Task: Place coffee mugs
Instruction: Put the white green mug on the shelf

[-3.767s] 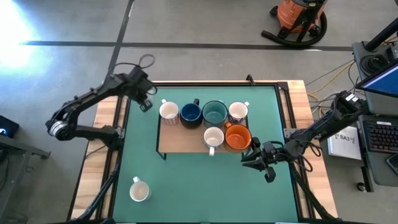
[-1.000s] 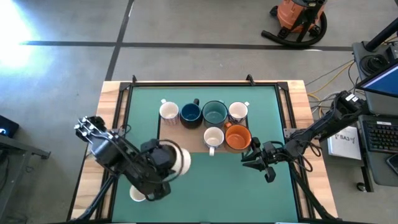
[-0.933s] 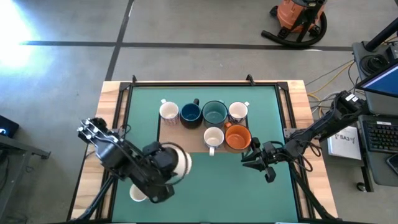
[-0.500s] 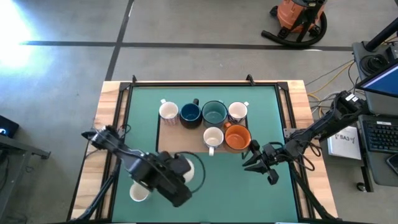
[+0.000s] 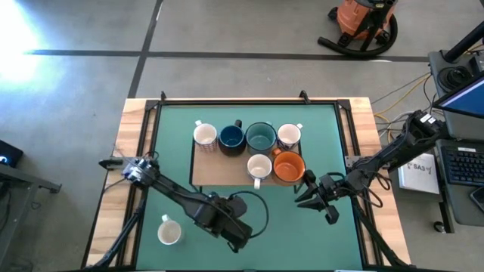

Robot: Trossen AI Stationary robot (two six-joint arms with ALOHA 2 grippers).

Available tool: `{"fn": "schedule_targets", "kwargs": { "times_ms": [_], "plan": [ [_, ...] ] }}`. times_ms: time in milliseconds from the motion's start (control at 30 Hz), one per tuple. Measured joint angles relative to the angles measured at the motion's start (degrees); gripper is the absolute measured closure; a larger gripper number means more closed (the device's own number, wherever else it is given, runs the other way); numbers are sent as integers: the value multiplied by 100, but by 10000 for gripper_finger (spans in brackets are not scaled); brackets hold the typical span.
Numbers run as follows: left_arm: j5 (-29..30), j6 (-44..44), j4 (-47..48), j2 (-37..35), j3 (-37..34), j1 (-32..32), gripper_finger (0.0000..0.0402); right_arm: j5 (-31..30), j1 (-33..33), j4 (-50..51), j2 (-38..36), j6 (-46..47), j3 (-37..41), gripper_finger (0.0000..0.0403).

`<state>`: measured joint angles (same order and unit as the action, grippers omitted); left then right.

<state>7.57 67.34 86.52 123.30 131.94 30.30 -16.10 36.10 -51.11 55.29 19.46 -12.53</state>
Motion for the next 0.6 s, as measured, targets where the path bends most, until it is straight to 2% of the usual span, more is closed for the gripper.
{"fn": "schedule_targets", "kwargs": {
  "times_ms": [433,600],
  "plan": [
    [-549,283,-10,582,-145,-15,392,-1,0,2,0,2,0,335],
    [-562,286,-77,795,-162,-15,392,-2,0,4,0,0,0,335]
  ]
}}
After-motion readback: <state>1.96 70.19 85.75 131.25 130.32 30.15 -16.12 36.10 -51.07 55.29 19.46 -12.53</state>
